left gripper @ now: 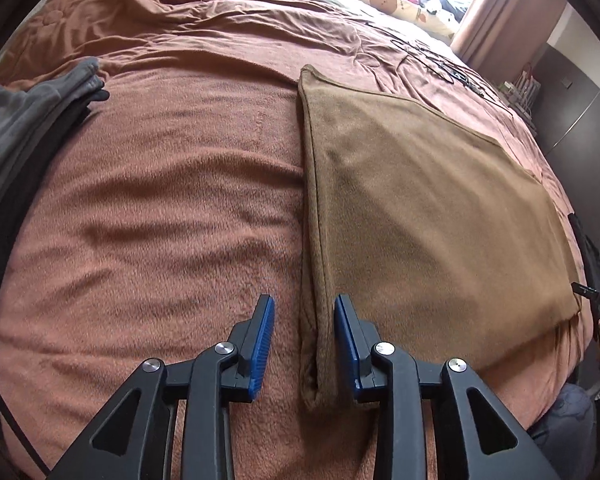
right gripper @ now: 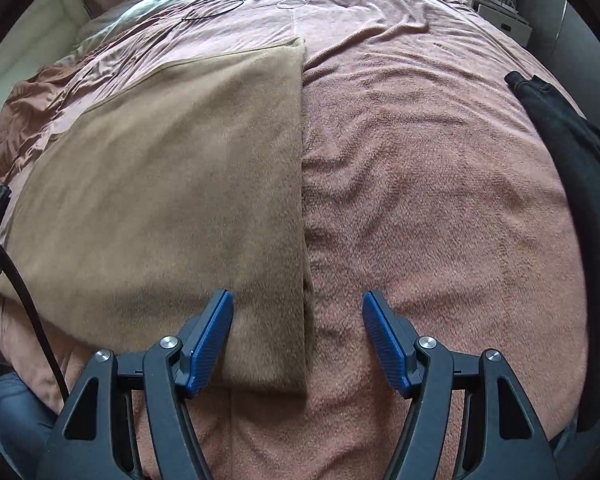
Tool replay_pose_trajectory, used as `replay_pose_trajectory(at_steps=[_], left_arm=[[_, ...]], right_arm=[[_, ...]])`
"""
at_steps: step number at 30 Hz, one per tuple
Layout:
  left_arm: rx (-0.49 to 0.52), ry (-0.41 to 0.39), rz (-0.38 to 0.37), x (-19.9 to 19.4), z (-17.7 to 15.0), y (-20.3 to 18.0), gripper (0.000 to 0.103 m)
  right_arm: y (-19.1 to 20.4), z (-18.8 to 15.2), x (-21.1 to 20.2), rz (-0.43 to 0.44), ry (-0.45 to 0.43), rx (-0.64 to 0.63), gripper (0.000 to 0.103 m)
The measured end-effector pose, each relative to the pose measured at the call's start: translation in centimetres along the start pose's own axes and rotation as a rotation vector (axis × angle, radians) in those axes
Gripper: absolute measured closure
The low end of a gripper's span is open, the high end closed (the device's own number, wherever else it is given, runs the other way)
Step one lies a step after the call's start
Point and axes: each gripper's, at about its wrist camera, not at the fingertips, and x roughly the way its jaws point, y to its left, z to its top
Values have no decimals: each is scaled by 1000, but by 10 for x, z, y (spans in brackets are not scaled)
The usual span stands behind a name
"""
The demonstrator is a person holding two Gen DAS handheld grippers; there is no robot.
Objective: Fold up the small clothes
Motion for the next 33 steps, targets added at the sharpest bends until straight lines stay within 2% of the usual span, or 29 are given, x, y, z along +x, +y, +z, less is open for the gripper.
replay_pose_trajectory(at_steps=[5,13,15,19,22,24,26,33], left_arm=[[16,6,28,-4,-15,-2,69],[48,18,66,-13,-27,-1,69],[39,13,66,-19,-29,1,69],[-5,-11,49,-35,-30,4,69],[-52,-27,-9,-45,-30,5,68],[-85,-30,-48,-48,-32,4,60],[-117,-31,-81,-48,-34,2,54],[-315,6,-209,-33,-40,13,54]], right_arm=[[-1,-17,-11,-10,-10,-4,57],[-13,-32,-33,6,-21,43,61],[-15,-36,-42,46,-42,67,61],[-26,-44,-56,194,-74,155,61],[-36,-50,-57,291,-72,223,55],[-41,-54,-56,338,-70,251,46],[-45,-59,-53,372,-64,269,46],[-72,-64,-26,488,-28,414,46]])
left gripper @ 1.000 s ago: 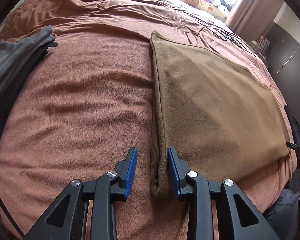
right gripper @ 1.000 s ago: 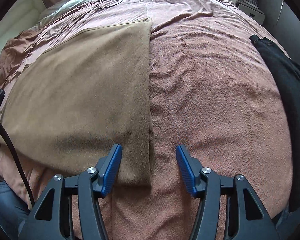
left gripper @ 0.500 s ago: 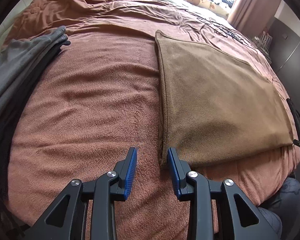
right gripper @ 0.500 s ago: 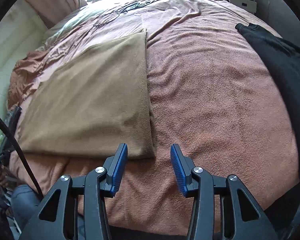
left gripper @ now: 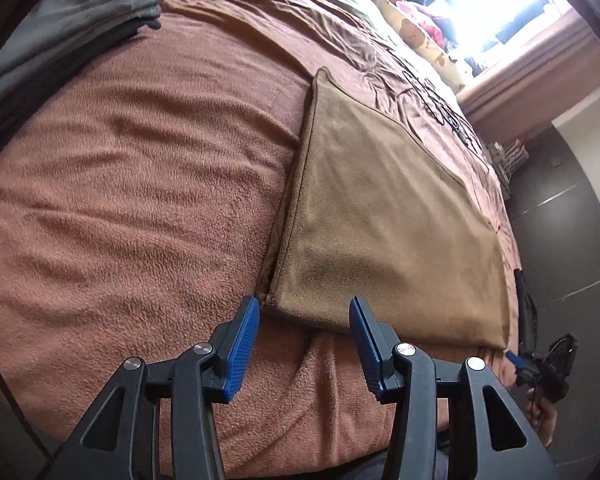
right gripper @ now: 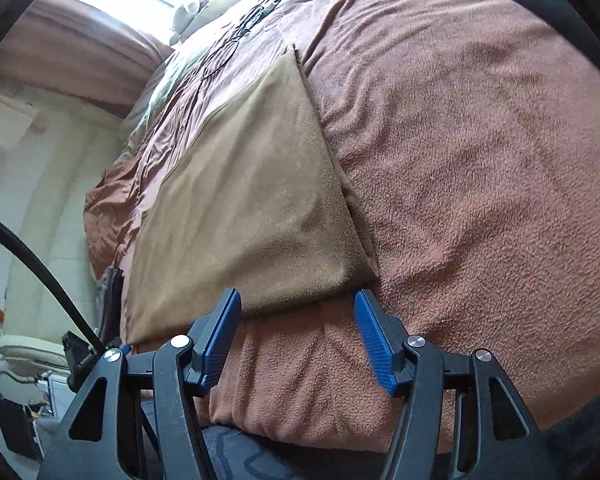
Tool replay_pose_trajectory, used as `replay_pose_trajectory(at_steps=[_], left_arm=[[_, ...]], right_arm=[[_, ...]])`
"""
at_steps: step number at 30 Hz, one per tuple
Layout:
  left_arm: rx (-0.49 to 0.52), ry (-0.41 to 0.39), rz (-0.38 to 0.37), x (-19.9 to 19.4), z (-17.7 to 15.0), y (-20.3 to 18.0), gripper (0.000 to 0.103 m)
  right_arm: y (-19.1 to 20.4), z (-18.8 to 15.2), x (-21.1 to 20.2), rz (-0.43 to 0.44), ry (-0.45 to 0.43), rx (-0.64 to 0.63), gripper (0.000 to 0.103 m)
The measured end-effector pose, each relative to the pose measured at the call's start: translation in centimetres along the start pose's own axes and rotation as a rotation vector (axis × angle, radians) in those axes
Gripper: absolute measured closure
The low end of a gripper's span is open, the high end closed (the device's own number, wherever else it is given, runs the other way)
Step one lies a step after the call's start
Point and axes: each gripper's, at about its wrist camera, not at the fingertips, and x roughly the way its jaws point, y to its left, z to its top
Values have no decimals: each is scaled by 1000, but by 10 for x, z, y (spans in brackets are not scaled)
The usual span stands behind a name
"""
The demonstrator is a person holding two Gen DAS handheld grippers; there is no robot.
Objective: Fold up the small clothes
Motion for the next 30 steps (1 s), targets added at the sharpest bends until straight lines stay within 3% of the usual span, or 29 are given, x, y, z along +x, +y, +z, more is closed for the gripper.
replay_pose_trajectory(at_steps=[8,16,19,22,23,24,26,30], left_arm=[[-164,19,-81,18,-6,18,54],[-188,-30,-78,27,4,11,54],[-164,-47,-54,28,6,5,54],[-134,-58,-40,32,8,-2,54],[-129,-60,-34,33,8,-3,57],[-127,-62,-29,34,9,-4,61],[-129,-59,-3,37,10,-2,94],[-102,-100,7,26,12,-6,96]], right_arm=[[-30,9,7,74,-31,99,46],[-29,13,22,65,-91,107,49],[-27,14,27,54,-98,95,56],[-22,13,32,29,-95,82,77],[-17,12,33,14,-92,78,91],[-13,13,33,-2,-90,74,97],[-3,15,27,-11,-104,59,100],[15,11,4,-16,-151,5,101]])
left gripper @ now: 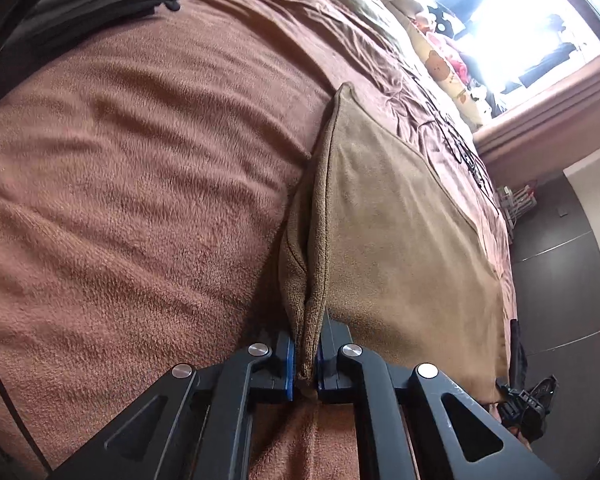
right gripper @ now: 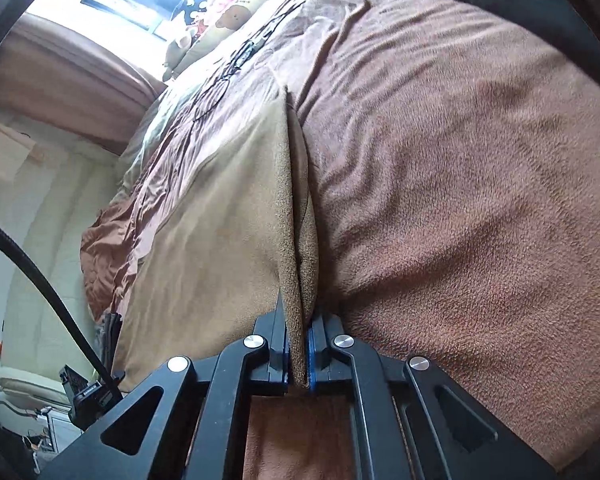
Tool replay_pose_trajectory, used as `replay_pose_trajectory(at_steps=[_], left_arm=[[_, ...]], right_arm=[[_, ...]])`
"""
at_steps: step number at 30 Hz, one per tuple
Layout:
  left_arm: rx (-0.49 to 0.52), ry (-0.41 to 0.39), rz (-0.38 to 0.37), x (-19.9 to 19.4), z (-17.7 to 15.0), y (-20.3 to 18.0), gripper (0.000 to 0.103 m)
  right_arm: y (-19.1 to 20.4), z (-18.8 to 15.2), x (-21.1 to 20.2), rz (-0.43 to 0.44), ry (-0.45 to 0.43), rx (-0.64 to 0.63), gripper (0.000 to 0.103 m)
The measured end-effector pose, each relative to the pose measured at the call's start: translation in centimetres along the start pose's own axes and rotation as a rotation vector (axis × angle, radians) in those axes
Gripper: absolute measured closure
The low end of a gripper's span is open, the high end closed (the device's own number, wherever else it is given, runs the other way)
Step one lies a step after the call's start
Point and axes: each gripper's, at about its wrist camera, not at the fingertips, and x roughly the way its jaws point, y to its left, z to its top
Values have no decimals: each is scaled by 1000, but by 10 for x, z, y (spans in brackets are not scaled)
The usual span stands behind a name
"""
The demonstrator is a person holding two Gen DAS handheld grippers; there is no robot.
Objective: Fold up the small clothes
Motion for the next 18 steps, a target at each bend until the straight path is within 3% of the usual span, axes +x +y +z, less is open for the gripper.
replay_pose_trajectory(at_steps=[10,18], left_arm=[[19,-61,-65,-51,10,-10,98],[22,-41,-85,-77,-14,-1,98]], right_arm=[[18,-16,-33,-19,7,-58,101],[14,-32,-43,-73,60,-105,100]])
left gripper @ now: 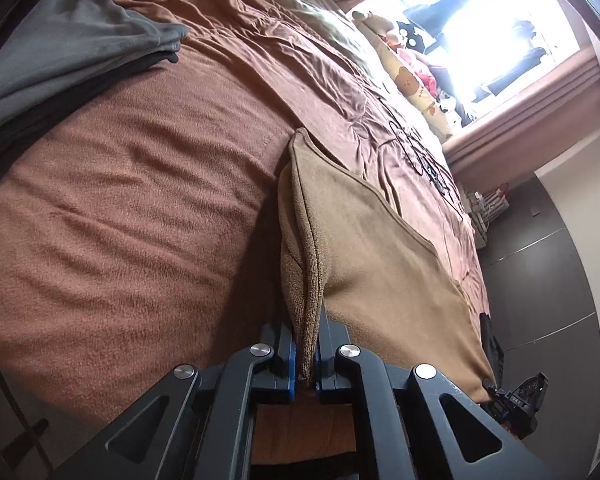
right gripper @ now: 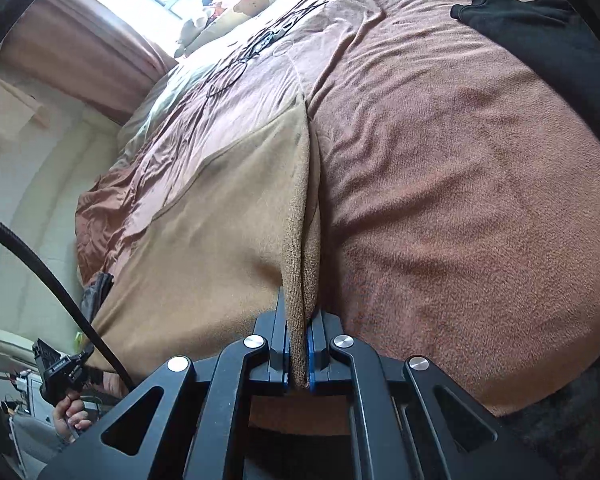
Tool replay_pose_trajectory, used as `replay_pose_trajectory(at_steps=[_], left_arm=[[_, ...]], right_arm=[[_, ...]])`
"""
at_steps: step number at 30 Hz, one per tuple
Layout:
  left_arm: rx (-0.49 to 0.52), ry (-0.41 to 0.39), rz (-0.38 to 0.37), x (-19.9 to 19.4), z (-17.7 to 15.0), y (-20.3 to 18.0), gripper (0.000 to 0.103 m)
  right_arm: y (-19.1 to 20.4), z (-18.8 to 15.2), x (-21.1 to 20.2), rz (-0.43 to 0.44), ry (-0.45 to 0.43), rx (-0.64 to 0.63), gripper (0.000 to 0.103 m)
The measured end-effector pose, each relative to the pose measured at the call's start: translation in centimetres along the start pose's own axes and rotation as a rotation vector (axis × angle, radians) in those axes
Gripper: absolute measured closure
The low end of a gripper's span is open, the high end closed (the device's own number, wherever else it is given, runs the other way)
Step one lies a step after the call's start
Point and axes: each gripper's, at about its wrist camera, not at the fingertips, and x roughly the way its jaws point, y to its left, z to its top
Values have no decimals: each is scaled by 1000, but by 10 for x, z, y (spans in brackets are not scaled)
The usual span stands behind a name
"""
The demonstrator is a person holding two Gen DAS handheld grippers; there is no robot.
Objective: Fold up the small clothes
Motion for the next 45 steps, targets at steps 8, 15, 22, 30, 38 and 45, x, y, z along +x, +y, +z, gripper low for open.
replay_pose_trajectory(at_steps=[8,15,22,30,38,45], left_arm=[[-22,52,4,17,-22,19,97],[-28,63,-19,22,-29,23,88],[-73,61,-47,20,-41,36,84],[-81,64,-55,18,-45,36,84],[-111,60,-43,22,-39,28,84],[-155,50,-12,27,-43,31,84]], right_arm=[[24,-3,-24,-103,-30,-60,67],[84,-18,-54,-104,-93,-220,45],[147,-52,-36,-84,-15,-381,52],[202,-73,17,-65,91,-483,61],[222,-76,82,-85,204,-530,80],[230,-73,136,-137,276,-572,83]])
